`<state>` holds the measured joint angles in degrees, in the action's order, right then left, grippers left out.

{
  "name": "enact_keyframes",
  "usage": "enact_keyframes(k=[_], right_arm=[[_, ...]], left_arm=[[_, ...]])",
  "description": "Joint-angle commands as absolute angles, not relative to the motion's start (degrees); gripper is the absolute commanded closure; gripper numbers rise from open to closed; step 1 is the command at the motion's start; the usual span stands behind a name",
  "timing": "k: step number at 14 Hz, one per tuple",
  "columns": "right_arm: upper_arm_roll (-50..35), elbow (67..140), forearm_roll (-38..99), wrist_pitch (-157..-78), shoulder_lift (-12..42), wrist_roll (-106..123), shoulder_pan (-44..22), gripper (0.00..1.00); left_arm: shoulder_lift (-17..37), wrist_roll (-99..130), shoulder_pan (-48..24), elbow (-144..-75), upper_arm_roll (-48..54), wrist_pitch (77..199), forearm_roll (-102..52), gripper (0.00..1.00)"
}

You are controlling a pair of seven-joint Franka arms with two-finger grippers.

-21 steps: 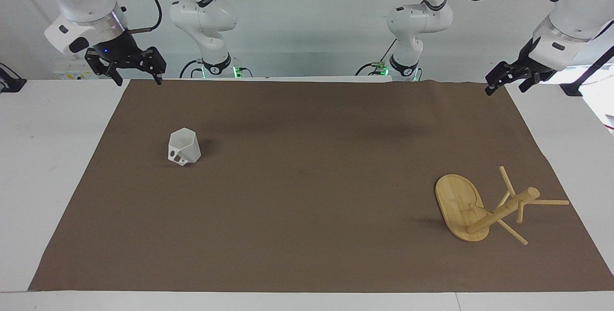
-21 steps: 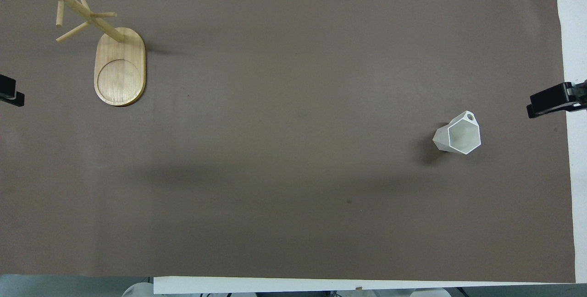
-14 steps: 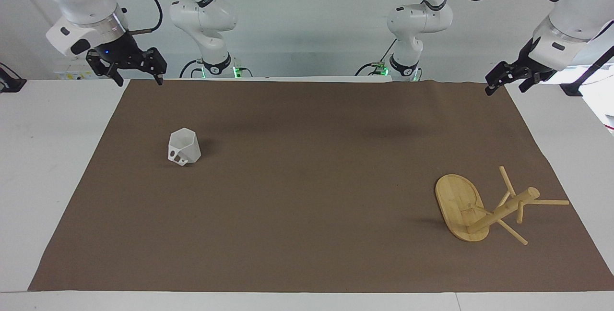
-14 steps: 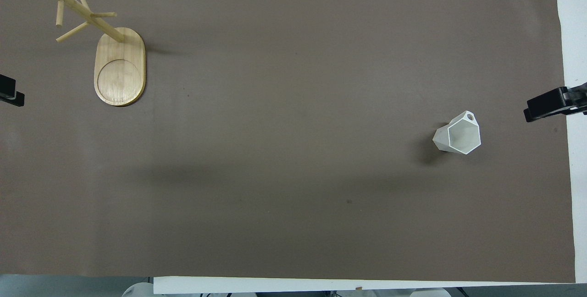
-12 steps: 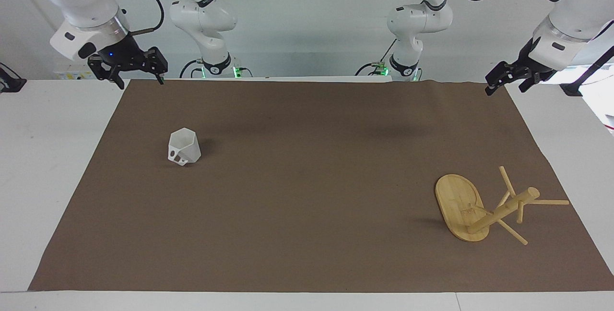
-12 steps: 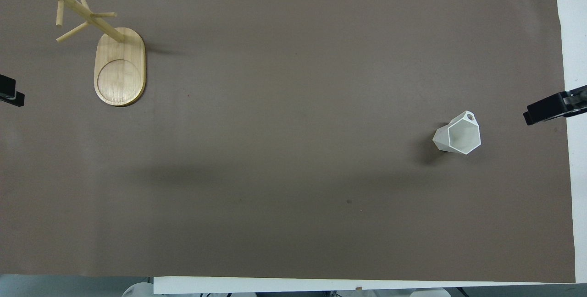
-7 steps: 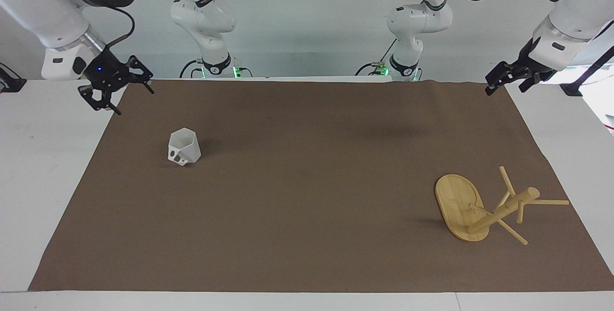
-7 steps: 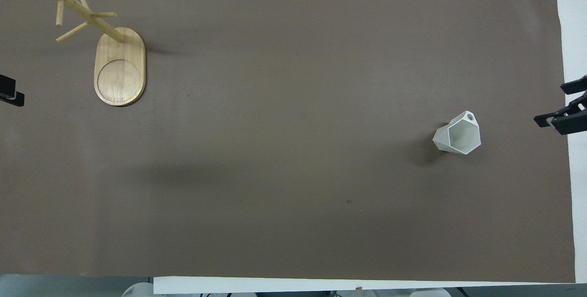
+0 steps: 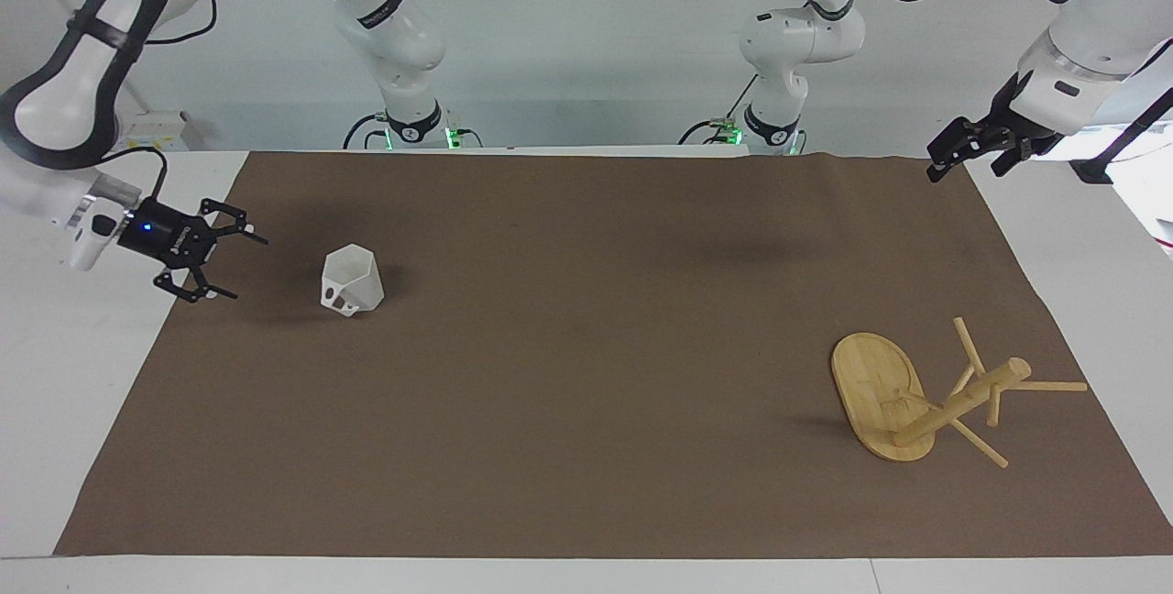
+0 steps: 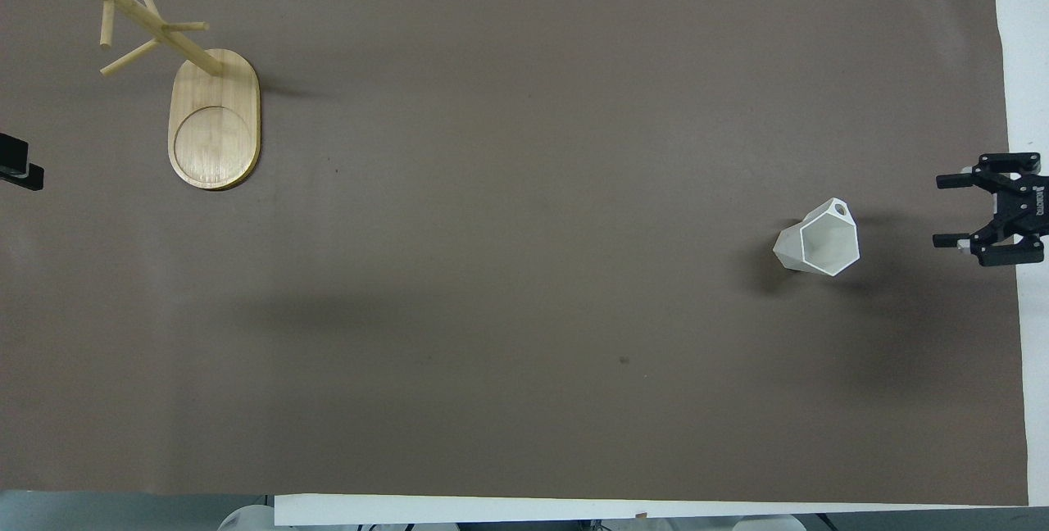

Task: Hang cup on rack
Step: 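Reach the right gripper to the white cup and close on it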

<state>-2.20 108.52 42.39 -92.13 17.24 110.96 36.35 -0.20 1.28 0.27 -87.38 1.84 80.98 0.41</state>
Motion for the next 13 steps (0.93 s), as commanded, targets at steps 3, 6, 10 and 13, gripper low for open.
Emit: enact_keyframes(k=[3,6,10,13], right_arm=[[-2.90,121.62,51.12,-89.31,13.62,135.32,40.52,0.01],[-2.81,123.74,55.19,-89.03,17.66,137.81,41.31,0.01],[-2.81,125.85,57.12,-90.61,19.24,140.19,41.57,0.01],[-2.90,126.12,60.55,-92.10,21.09,141.06,40.78,0.01]], left_arm=[[-0.70,1.14,-0.26,-87.89,1.23,80.33,0.88,0.00],[-0.70,1.14,-0.35,-87.89,1.23,80.33,0.88,0.00],[-0.70,1.14,-0.26,-87.89,1.23,80.33,0.88,0.00],[-0.70,1.14,-0.35,-87.89,1.23,80.33,0.88,0.00]])
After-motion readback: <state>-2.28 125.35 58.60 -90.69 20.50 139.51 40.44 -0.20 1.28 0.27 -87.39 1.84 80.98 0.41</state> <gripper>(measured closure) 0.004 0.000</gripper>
